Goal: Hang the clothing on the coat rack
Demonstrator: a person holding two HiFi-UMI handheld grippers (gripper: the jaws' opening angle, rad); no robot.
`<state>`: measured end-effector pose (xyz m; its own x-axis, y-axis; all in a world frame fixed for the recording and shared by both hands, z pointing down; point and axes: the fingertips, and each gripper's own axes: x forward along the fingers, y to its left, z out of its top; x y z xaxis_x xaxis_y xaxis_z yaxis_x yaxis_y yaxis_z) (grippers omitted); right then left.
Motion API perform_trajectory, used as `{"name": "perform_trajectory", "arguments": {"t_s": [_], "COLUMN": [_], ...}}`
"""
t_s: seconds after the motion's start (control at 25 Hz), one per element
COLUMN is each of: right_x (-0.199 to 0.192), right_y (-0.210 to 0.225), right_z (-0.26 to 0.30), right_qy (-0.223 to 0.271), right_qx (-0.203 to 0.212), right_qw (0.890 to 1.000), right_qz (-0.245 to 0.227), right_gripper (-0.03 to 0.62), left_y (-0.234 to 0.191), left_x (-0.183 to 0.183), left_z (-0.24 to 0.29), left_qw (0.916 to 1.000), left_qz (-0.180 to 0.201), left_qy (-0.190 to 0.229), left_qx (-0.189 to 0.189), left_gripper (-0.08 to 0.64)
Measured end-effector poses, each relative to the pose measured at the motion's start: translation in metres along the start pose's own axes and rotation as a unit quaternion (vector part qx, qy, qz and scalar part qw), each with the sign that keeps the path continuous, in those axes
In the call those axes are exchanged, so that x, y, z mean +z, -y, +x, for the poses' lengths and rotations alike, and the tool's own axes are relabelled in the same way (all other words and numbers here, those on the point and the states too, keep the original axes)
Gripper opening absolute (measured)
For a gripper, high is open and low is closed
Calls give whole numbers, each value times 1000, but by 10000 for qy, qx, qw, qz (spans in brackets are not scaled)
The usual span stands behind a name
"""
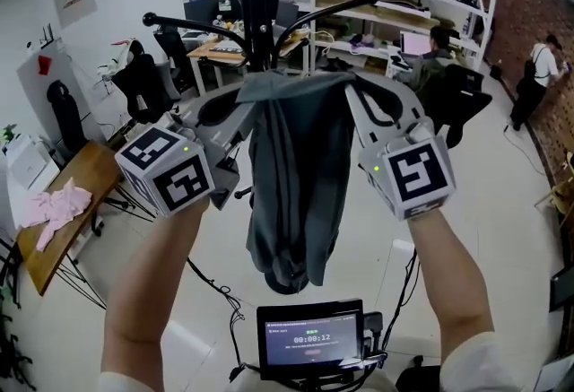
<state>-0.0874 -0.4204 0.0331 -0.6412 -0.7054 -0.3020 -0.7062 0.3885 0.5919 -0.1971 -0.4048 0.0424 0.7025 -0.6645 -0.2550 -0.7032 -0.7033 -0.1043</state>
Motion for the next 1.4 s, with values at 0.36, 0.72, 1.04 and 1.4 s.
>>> {"name": "perform_trajectory", "arguments": {"t_s": [0.36,0.72,1.04,1.4], "right_x": [23,8,-41,-110], "right_y": [21,50,47,13], "right_z": [55,95,102,102], "right_qy": [260,18,-364,-833], "right_qx": [142,49,-24,404], "right_qw": [9992,9985,9978,9949], "right_qz": [-267,-538,-558,-390], "right_gripper": [11,11,11,12], "left_y": [-52,-83,-104,-111], "left_x": [45,53,15,-37], "left_z": [11,42,64,72], "left_qw": [9964,9879,9759,9735], "left_qz": [467,799,904,588], "left_qy": [-87,-411,-1088,-1474], "left_qx": [707,1261,1664,1649], "left_gripper": [14,14,14,14]}}
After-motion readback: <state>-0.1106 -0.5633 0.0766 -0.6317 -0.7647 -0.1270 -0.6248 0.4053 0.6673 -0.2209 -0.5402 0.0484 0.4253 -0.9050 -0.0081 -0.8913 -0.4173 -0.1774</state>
